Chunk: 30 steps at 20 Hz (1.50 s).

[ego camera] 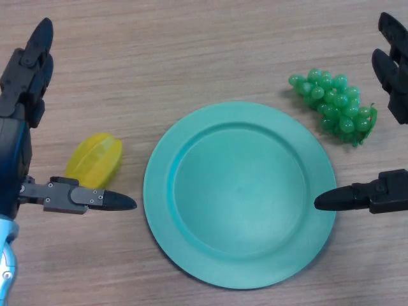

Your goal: Pick up the yellow starfruit and place it on the plate

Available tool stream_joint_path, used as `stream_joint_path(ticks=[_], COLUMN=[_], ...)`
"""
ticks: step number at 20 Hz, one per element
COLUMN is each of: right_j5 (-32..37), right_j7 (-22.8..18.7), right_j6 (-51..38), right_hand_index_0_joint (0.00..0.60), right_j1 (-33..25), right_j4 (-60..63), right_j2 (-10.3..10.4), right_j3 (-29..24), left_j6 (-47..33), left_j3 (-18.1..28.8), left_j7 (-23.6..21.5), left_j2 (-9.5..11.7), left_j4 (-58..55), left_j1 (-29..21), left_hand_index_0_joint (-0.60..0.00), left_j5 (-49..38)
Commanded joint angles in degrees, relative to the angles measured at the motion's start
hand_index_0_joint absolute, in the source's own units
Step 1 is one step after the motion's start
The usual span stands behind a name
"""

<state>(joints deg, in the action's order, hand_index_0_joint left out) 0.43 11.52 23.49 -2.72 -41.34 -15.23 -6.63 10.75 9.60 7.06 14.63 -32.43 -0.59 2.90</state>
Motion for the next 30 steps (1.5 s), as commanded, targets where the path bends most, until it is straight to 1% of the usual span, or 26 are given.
stream_joint_path(ticks=[1,5,9,11,14,18,20,21,26,30], right_j5=[0.66,-0.21,-0.05,-1.01,-0.28,-0.9,-0.11,0.4,0.75,1.1], right_j7=[-0.37,-0.22,-0.23,-0.54,0.77,1.37,0.74,0.51,1.07,0.55], right_j6=[-5.89,-6.65,-7.13,-7.34,-6.15,-6.57,-7.67,-7.58,-5.11,-6.52], right_hand_index_0_joint=[0.0,0.0,0.0,0.0,0.0,0.0,0.0,0.0,0.0,0.0], right_j1=[-1.75,-1.98,-1.8,-1.75,-1.01,-1.86,-1.92,-1.84,-2.76,-3.11], right_j4=[-3.89,-2.78,-2.18,-1.43,-1.86,-1.55,-0.64,-0.7,-1.31,-0.1], right_j2=[-0.76,-0.75,-0.73,-0.57,-0.26,-0.6,-0.35,-0.42,-0.8,-0.51], right_j3=[-1.29,-1.2,-1.65,-0.65,-0.28,-0.3,-0.55,-0.77,-0.38,0.11], left_j6=[-8.37,-8.1,-9.95,-10.43,-11.08,-12.95,-14.33,-13.83,-15.04,-16.35], left_j3=[5.26,6.55,6.54,6.97,7.45,7.46,6.31,6.23,5.24,4.36], left_j7=[-1.01,-1.08,-1.26,-0.06,0.51,-0.24,-1.87,-1.54,-2.25,-3.78], left_j2=[1.67,1.93,2.23,2.42,3.12,4.67,5.34,5.57,5.68,5.36], left_j4=[-3.5,-3.75,-2.18,-1.7,-0.24,5.63,9.92,12.06,20.51,25.91], left_j1=[-0.4,-0.49,-0.63,-0.6,-1.53,-3.79,-5.21,-5.2,-5.19,-4.62], left_hand_index_0_joint=[0.0,0.0,0.0,0.0,0.0,0.0,0.0,0.0,0.0,0.0], left_j5=[-1.78,-3.18,-1.65,-3.2,-4.29,-2.54,0.86,1.67,2.78,2.64])
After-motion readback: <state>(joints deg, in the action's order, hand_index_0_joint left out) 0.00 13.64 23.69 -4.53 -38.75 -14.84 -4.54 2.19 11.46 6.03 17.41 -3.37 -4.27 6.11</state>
